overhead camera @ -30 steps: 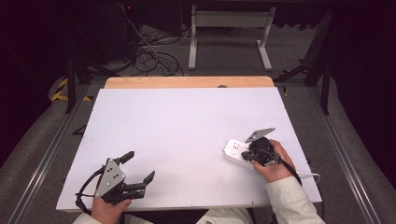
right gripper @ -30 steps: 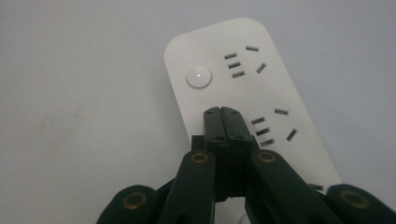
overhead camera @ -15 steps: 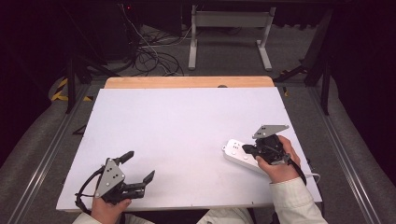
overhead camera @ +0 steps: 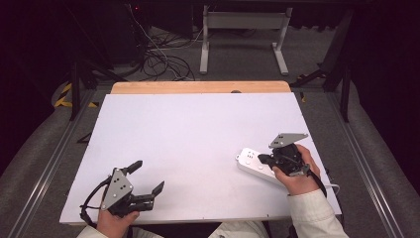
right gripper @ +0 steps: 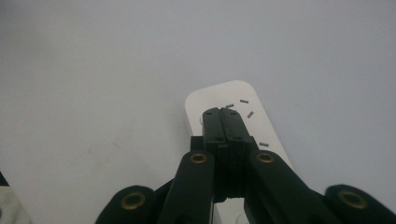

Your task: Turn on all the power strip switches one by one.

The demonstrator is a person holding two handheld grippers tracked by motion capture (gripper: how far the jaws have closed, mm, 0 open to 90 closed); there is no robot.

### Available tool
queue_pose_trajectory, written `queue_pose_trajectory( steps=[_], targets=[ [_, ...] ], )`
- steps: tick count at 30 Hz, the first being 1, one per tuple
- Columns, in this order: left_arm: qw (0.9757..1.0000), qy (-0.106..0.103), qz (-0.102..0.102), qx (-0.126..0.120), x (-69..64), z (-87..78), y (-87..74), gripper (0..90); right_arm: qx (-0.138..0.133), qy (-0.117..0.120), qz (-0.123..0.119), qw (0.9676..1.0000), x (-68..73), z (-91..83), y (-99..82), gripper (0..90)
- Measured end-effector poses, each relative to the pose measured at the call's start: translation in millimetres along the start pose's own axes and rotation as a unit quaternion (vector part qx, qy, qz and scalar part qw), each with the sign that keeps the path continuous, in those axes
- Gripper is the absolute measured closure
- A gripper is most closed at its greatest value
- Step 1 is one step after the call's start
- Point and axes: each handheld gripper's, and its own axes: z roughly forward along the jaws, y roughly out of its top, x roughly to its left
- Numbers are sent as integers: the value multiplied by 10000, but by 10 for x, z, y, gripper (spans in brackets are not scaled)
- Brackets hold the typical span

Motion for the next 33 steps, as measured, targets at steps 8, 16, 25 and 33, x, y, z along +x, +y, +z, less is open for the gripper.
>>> queue_pose_trajectory(
  steps=[8, 16, 25, 33],
  targets=[
    [10000, -4, -10, 5, 0, 1, -1, 116, 212, -106, 56, 9997, -56, -34, -128, 900],
    [10000, -1, 0, 0, 0, 4, -1, 116, 427, -147, 178, 9988, -127, 7, -271, 900],
    [10000, -15, -36, 9, -1, 5, -3, 116, 606, -182, 256, 9977, -167, 60, -371, 900],
    [10000, -7, -50, 5, -3, 7, -4, 116, 721, -178, 298, 9968, -180, 113, -434, 900]
  ],
)
